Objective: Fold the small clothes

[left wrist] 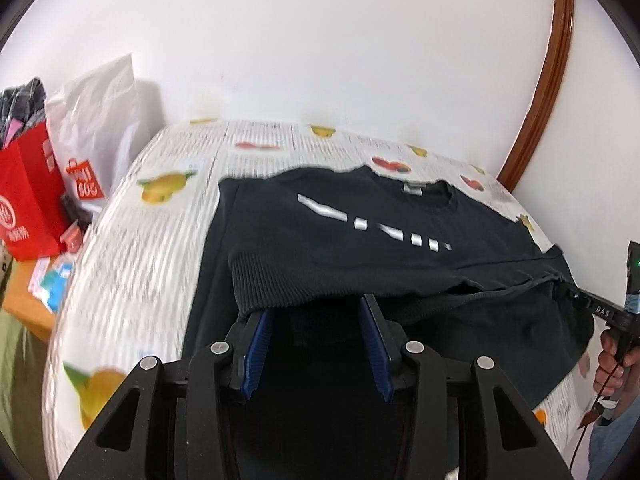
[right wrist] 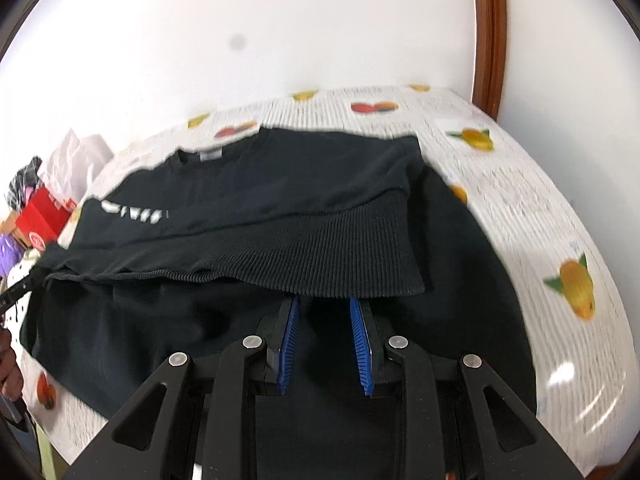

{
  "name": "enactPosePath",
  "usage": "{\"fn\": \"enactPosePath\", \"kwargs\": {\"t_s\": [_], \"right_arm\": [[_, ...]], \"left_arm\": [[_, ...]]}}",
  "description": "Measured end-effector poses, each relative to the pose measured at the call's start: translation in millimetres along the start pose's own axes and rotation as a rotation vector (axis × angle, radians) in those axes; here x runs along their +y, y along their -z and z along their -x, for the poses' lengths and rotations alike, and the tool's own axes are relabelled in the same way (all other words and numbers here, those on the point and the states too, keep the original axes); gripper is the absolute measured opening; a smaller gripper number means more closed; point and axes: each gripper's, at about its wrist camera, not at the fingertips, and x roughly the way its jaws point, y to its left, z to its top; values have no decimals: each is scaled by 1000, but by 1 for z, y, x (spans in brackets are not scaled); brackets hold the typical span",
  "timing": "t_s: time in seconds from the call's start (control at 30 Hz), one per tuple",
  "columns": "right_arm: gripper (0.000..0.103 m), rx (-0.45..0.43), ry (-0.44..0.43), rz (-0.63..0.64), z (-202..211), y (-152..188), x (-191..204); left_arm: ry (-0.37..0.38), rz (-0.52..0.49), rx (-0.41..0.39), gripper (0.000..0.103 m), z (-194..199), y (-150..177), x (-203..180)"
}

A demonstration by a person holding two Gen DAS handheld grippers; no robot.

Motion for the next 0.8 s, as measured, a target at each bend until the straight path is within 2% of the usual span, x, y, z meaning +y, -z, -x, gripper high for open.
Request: {"fn": "enactPosePath", "kwargs": {"t_s": [0.13,0.43,0.57,0.6,0.63,0.67,0.8], "right_arm": [[26,-35,12,-8,-12,-27,1],[26,5,38,-33,-68,-69,0],[26,-13,69,-44,-71,-86,-4],[26,-20,69,-37,-69,-88,-5],[28,-24,71,-26,-67,-89,-5],[32,-28,78,-12,-65,-90,-6],[45,-18,106,28,-64,-89,-15]], "left_arm": [[-23,-12,-13,41,-15,-24,1],[-30,-2,9,41,-50,-63,2],[-4,13,-15,42,-45,-78,2],[-2,14,-30,48,-39,-80,3],[-2,16,-49,56,-34,-81,5],[0,18,-65,59,-29,-82,8],[-32,15,-56,60,-24,-78,23]]}}
